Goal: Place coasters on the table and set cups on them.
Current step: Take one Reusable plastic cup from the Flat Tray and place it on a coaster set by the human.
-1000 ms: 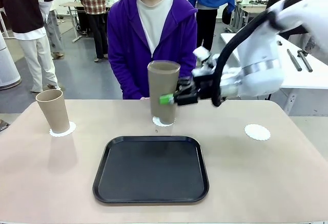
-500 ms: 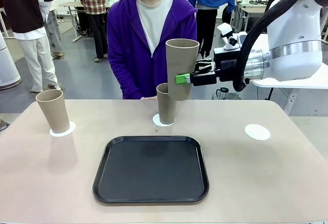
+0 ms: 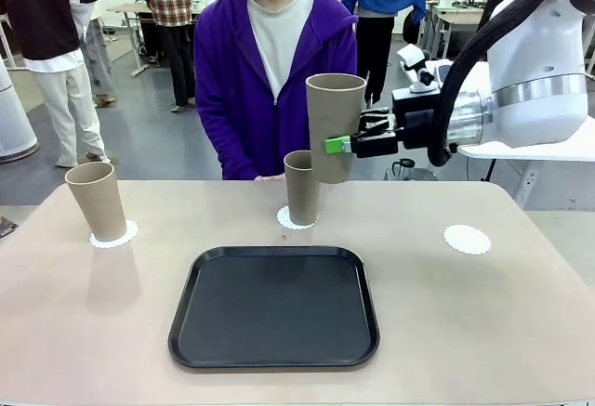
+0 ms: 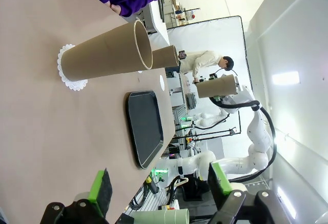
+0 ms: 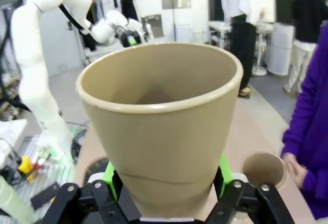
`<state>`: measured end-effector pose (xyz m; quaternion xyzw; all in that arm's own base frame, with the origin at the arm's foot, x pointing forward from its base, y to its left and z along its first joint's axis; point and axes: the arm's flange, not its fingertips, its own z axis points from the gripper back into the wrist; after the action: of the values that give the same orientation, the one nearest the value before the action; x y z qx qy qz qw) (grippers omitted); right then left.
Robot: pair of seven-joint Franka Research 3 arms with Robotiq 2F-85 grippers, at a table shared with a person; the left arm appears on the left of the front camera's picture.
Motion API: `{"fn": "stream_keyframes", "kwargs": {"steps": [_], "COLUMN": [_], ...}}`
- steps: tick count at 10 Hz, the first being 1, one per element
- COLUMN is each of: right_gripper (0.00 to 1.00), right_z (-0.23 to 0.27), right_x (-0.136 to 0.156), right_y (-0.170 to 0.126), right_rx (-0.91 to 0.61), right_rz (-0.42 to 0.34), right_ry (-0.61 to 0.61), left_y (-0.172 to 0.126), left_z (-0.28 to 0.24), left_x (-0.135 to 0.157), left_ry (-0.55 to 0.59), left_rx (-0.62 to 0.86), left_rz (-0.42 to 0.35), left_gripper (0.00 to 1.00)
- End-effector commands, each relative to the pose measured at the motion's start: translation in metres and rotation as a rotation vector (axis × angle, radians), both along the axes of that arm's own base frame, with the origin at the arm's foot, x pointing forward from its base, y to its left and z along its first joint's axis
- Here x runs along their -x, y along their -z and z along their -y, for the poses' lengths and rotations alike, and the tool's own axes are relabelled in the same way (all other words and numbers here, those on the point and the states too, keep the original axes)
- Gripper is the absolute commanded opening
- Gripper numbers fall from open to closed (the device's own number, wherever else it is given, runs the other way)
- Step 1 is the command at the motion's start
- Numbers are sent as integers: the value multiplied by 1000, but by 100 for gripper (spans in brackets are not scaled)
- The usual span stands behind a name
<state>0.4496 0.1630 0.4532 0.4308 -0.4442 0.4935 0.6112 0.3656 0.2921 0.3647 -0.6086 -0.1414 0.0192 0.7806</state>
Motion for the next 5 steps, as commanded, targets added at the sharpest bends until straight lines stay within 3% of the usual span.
{"fn": "stream_keyframes", "kwargs": {"steps": [1, 5], "right_gripper": [84, 84], "right_z": [69, 183], "right_x": [-43, -48], "right_y": [10, 24], "right_rx": [23, -29], "right_rz": [30, 18], "right_ry": [105, 219], "left_y": [-2, -2], "left_z": [0, 0], "left_x": [1, 1], "left_ry": [-2, -2], "left_rx": [-2, -2], "left_rz": [0, 0], "left_gripper": [100, 100]}}
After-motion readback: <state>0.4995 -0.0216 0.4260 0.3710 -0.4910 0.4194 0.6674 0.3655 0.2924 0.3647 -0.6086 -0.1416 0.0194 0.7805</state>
